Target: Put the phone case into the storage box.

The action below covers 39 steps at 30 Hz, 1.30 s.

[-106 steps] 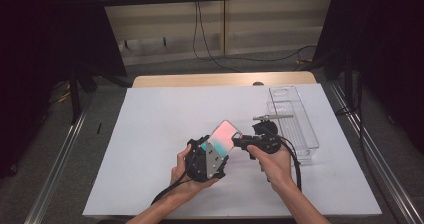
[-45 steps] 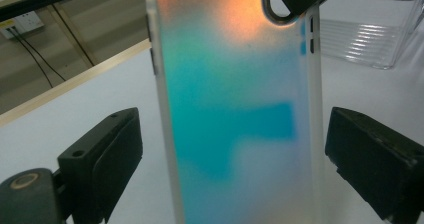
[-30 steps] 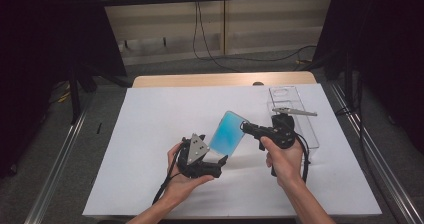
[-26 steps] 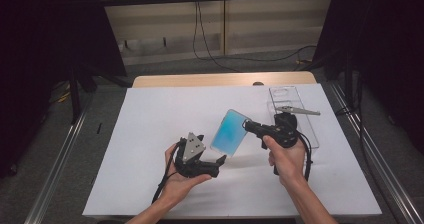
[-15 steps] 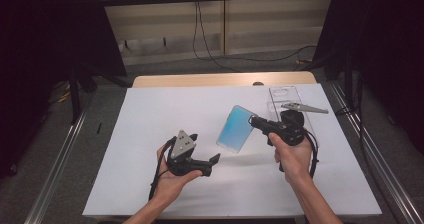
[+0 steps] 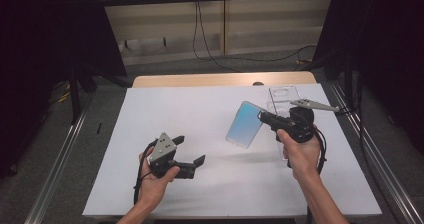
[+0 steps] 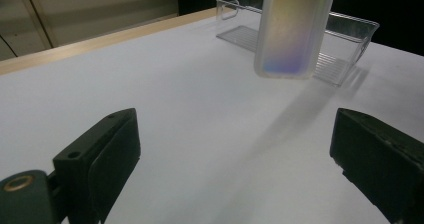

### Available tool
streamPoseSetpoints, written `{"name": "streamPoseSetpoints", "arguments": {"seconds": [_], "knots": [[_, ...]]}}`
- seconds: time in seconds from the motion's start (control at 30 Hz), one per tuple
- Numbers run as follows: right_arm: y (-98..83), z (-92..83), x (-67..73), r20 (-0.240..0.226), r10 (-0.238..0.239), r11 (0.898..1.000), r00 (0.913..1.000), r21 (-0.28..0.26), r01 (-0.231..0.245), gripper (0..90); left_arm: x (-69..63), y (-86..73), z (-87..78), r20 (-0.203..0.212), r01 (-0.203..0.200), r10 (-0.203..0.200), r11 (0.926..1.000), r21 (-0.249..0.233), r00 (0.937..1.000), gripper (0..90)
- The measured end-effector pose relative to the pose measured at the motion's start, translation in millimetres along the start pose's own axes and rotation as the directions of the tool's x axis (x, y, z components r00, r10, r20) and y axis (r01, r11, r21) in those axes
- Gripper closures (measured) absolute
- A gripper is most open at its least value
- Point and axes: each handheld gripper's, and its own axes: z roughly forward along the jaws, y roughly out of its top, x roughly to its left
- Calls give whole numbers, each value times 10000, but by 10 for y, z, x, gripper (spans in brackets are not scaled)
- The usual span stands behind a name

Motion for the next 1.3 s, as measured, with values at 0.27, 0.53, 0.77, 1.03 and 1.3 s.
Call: {"name": "streamPoseSetpoints", "arguments": {"seconds": [0.27,0.53,0.77,1.03,1.3], "knots": [[40,-47,-71,275,-20,9996,9996,-267,27,831,145,-62,-92,-262,483,-492,9982,-355,9984,121],[106,-66,-109,584,-125,9987,9982,-493,154,832,166,-105,-270,-416,89,-124,9966,-824,9991,107],[148,-66,-177,813,-130,9988,9966,-470,168,833,236,-232,-443,-750,78,-141,9965,-834,9971,44],[272,-71,-228,1164,-259,9982,9929,-513,321,834,391,-403,-544,-1224,625,-729,9943,-868,9898,38],[375,-55,-311,1343,-239,9978,9907,-580,319,834,445,-454,-609,-1317,799,-992,9863,-1442,9863,28]]}}
